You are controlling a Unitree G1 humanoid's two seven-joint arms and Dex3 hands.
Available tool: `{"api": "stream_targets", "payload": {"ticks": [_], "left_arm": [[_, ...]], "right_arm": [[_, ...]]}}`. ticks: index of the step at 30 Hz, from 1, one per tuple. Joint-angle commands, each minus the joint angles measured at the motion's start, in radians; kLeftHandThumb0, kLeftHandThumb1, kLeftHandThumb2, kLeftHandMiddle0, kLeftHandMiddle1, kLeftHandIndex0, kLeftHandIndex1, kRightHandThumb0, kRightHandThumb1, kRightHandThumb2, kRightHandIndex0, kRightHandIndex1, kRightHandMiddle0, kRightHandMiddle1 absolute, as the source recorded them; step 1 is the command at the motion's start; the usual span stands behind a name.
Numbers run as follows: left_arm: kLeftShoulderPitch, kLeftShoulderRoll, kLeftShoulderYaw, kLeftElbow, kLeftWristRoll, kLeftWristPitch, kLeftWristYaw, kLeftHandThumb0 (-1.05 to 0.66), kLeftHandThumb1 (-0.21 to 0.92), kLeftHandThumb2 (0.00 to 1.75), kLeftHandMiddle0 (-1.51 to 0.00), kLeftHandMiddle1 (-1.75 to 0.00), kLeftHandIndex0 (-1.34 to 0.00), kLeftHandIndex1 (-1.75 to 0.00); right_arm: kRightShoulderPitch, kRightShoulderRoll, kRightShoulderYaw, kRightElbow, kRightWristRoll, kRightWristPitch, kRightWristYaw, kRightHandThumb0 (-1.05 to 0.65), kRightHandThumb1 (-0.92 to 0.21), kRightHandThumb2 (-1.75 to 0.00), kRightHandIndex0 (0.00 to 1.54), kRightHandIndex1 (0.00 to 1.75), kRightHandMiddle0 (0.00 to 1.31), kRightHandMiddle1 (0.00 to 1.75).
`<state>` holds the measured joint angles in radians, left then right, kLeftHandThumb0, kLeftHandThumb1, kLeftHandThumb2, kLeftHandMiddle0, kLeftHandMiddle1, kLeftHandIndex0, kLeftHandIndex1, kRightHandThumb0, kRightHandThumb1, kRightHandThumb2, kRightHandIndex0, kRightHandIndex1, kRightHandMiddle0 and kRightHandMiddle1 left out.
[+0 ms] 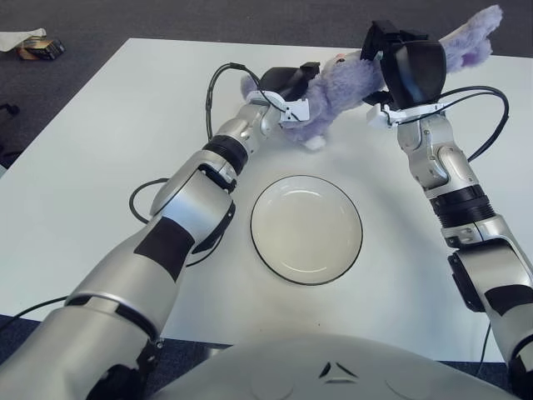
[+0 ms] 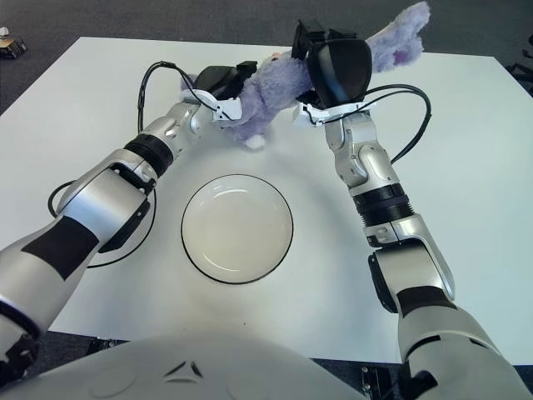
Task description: Put the doll into the plate.
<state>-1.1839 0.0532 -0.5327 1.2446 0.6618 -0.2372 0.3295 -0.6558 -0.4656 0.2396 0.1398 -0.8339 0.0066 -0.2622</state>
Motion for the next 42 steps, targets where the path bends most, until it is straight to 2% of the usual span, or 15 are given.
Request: {"api": "stream_targets", "payload": {"ticks": [1, 3, 8, 11, 14, 15, 16, 17, 20, 23, 28, 32, 36, 39, 42], "left_arm": [[0.021, 0.043, -0.005, 0.03, 0.019, 0.021, 0.036, -0.57, 0.09, 1.6, -1.18, -1.75, -0.8, -1.75], [0.021, 0.049, -0.004, 0.036, 0.023, 0.023, 0.045, -0.57, 0.09, 1.6, -1.18, -1.75, -0.8, -1.75], [0.023, 0.072, -0.003, 0.05, 0.031, 0.019, 0.065, -0.57, 0.08, 1.6, -1.18, -1.75, -0.8, -1.75], [0.027, 0.085, -0.005, 0.055, 0.034, 0.014, 0.074, -0.57, 0.08, 1.6, -1.18, -1.75, -0.8, -1.75], [0.029, 0.1, -0.007, 0.061, 0.037, 0.016, 0.078, -0.57, 0.09, 1.6, -1.18, -1.75, -0.8, -1.75], [0.03, 0.103, -0.008, 0.062, 0.038, 0.017, 0.079, -0.57, 0.09, 1.6, -1.18, -1.75, -0.8, -1.75], [0.031, 0.109, -0.009, 0.063, 0.039, 0.018, 0.082, -0.57, 0.09, 1.6, -1.18, -1.75, -0.8, -1.75], [0.033, 0.113, -0.011, 0.064, 0.04, 0.02, 0.084, -0.57, 0.09, 1.59, -1.19, -1.75, -0.8, -1.75], [0.038, 0.129, -0.012, 0.065, 0.043, 0.019, 0.093, -0.56, 0.1, 1.59, -1.2, -1.75, -0.79, -1.75], [0.042, 0.142, -0.013, 0.065, 0.046, 0.015, 0.101, -0.56, 0.1, 1.58, -1.21, -1.75, -0.79, -1.75], [0.045, 0.168, -0.019, 0.064, 0.055, 0.01, 0.116, -0.55, 0.12, 1.56, -1.22, -1.75, -0.77, -1.75], [0.044, 0.194, -0.018, 0.057, 0.064, 0.013, 0.128, -0.54, 0.14, 1.53, -1.24, -1.75, -0.75, -1.75], [0.044, 0.211, -0.023, 0.055, 0.072, 0.022, 0.138, -0.53, 0.16, 1.51, -1.26, -1.75, -0.74, -1.75], [0.044, 0.215, -0.024, 0.053, 0.075, 0.024, 0.14, -0.53, 0.16, 1.5, -1.27, -1.75, -0.73, -1.75], [0.045, 0.232, -0.027, 0.045, 0.081, 0.02, 0.152, -0.53, 0.17, 1.5, -1.29, -1.75, -0.73, -1.75]], "right_arm": [[0.032, -0.074, -0.07, -0.1, 0.053, 0.04, 0.136, -0.01, -0.22, -1.43, 0.6, 1.74, 0.54, 1.74], [0.04, -0.11, -0.105, -0.124, 0.098, 0.033, 0.216, -0.01, -0.22, -1.4, 0.59, 1.71, 0.56, 1.71], [0.034, -0.217, -0.188, -0.072, 0.249, -0.044, 0.373, -0.01, -0.31, -1.32, 0.51, 1.74, 0.48, 1.74], [0.033, -0.269, -0.229, -0.042, 0.34, -0.071, 0.47, 0.35, -0.22, -1.41, 0.66, 1.72, 0.16, 1.54], [0.022, -0.296, -0.266, -0.044, 0.457, -0.042, 0.6, 0.43, -0.26, -1.33, 0.67, 1.68, 0.05, 1.38], [0.019, -0.3, -0.274, -0.045, 0.48, -0.036, 0.623, 0.19, -0.28, -1.26, 0.61, 1.69, 0.04, 1.36], [0.018, -0.301, -0.302, -0.042, 0.542, -0.016, 0.664, -0.17, -0.32, -1.12, 0.51, 1.71, 0.03, 1.33], [0.017, -0.301, -0.323, -0.041, 0.588, -0.001, 0.694, -0.37, -0.34, -1.05, 0.42, 1.69, 0.02, 1.31], [0.032, -0.298, -0.394, 0.026, 0.708, 0.031, 0.747, -0.55, -0.33, -1.0, 0.32, 1.61, 0.0, 1.31], [0.025, -0.293, -0.411, 0.021, 0.762, 0.097, 0.776, -0.58, -0.32, -1.01, 0.28, 1.52, 0.0, 1.33], [0.013, -0.284, -0.424, 0.064, 0.801, 0.136, 0.77, -0.57, -0.32, -1.03, 0.24, 1.4, 0.0, 1.34], [0.02, -0.285, -0.449, 0.25, 0.799, 0.019, 0.714, -0.55, -0.35, -1.04, 0.24, 1.31, 0.0, 1.33], [0.031, -0.268, -0.508, 0.35, 0.848, 0.021, 0.673, -0.51, -0.35, -1.04, 0.27, 1.29, 0.0, 1.35], [0.025, -0.265, -0.515, 0.389, 0.86, 0.014, 0.661, -0.5, -0.35, -1.04, 0.28, 1.28, 0.0, 1.37], [0.031, -0.227, -0.54, 0.432, 0.873, 0.019, 0.59, -0.49, -0.35, -1.05, 0.34, 1.33, 0.02, 1.44]]}}
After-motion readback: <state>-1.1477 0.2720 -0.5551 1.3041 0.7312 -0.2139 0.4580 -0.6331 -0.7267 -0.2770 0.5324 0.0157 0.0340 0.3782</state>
